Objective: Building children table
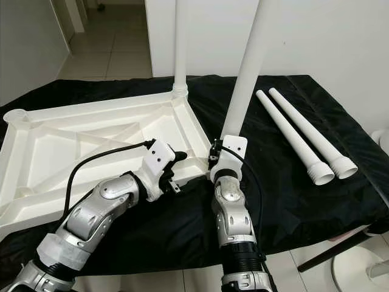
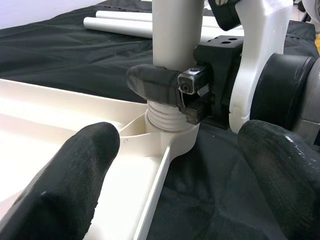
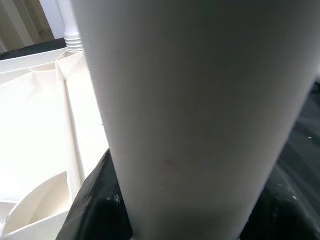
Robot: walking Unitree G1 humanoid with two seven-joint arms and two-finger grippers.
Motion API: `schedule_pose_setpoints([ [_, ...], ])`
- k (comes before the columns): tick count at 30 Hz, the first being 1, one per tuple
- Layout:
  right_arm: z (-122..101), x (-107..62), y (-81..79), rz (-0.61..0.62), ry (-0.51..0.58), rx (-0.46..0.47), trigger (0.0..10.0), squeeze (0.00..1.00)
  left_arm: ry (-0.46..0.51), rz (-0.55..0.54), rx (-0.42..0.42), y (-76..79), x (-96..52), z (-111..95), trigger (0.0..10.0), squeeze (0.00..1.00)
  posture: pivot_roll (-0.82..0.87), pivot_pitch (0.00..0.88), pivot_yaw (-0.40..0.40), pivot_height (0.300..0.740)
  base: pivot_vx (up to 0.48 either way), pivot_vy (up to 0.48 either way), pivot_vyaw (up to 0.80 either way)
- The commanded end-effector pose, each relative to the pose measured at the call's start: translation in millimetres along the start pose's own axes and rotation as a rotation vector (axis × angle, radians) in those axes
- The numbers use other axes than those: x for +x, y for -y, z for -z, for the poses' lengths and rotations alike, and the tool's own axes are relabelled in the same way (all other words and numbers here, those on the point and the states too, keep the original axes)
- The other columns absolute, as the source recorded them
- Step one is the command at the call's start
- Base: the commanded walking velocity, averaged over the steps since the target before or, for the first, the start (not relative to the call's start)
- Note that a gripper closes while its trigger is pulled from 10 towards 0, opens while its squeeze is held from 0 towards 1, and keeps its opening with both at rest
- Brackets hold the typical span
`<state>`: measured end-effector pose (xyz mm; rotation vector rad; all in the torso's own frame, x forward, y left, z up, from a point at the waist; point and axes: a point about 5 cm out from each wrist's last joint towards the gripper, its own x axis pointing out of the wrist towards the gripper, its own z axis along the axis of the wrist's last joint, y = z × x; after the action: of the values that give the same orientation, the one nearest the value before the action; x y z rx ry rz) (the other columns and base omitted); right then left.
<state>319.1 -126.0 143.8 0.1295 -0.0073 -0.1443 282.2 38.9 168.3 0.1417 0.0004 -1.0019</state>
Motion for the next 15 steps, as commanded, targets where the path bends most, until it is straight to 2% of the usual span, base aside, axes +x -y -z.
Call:
schedule_pose_setpoints([
  [1, -3.8, -1.3, 8.7, 0.008, 0.013, 0.052, 10.0, 1.00, 0.008, 0.019, 0.014, 1.2, 0.5, -1.4, 10.0, 0.00, -0.07, 0.012, -0.005, 0.740, 0.000, 0.000, 0.00],
  [6, -10.7, -2.7, 11.4, -0.033, 0.060, 0.039, 10.0, 1.00, 0.008, 0.020, 0.014, 1.3, 0.5, -1.5, 10.0, 0.00, -0.07, 0.017, -0.005, 0.740, 0.000, 0.000, 0.00],
  [11, -10.9, -2.7, 12.0, -0.075, 0.055, 0.050, 10.0, 1.00, 0.009, 0.020, 0.012, 1.7, 0.7, -1.6, 10.0, 0.00, -0.07, 0.019, -0.004, 0.740, 0.000, 0.000, 0.00],
  [12, -11.4, -2.3, 12.9, -0.141, 0.049, 0.034, 10.0, 0.00, 0.009, 0.021, 0.011, 2.2, 1.0, -1.2, 10.0, 0.00, -0.09, 0.020, -0.009, 0.740, 0.000, 0.000, 0.00],
  [15, -12.3, -1.4, 16.7, -0.236, 0.041, 0.005, 10.0, 0.00, 0.011, 0.023, 0.011, 3.0, 2.1, -0.9, 10.0, 0.00, -0.09, 0.015, -0.014, 0.740, 0.000, 0.000, 0.00],
])
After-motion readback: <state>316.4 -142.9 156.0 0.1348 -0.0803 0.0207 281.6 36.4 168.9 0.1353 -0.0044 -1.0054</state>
